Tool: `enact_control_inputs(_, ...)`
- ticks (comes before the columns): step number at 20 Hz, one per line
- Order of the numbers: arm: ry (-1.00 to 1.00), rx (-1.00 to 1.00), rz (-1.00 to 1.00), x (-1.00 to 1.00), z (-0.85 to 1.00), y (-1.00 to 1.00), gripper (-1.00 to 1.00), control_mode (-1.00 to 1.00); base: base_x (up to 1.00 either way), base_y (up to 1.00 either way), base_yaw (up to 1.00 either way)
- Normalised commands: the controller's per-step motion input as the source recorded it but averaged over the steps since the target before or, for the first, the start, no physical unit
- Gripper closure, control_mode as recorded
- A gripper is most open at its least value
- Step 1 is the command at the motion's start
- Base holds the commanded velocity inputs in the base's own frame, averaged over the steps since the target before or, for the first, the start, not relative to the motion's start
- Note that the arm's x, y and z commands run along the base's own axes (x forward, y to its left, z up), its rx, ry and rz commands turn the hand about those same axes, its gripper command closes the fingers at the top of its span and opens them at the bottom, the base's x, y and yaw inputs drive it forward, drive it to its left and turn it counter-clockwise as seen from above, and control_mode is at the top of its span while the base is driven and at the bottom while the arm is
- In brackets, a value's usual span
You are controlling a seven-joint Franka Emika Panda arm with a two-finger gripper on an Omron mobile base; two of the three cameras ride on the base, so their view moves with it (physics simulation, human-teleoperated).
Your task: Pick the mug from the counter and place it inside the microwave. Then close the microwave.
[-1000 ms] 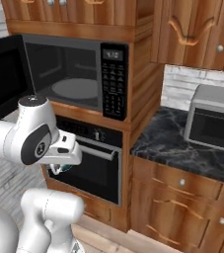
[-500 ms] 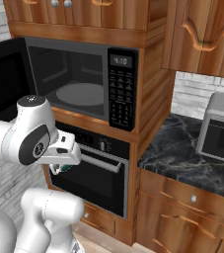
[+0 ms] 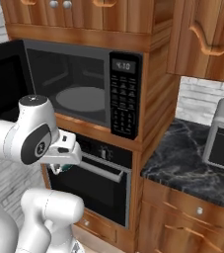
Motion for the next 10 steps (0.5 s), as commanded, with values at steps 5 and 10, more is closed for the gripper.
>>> enact_control_inputs(5, 0.00, 0.00, 0.00, 0.00, 0.00, 0.00, 1.00, 1.00, 0.43, 0.46, -0.03)
enact_control_inputs(10, 0.00, 0.00, 0.00, 0.00, 0.00, 0.00, 1.00, 1.00, 0.39, 0.27, -0.16)
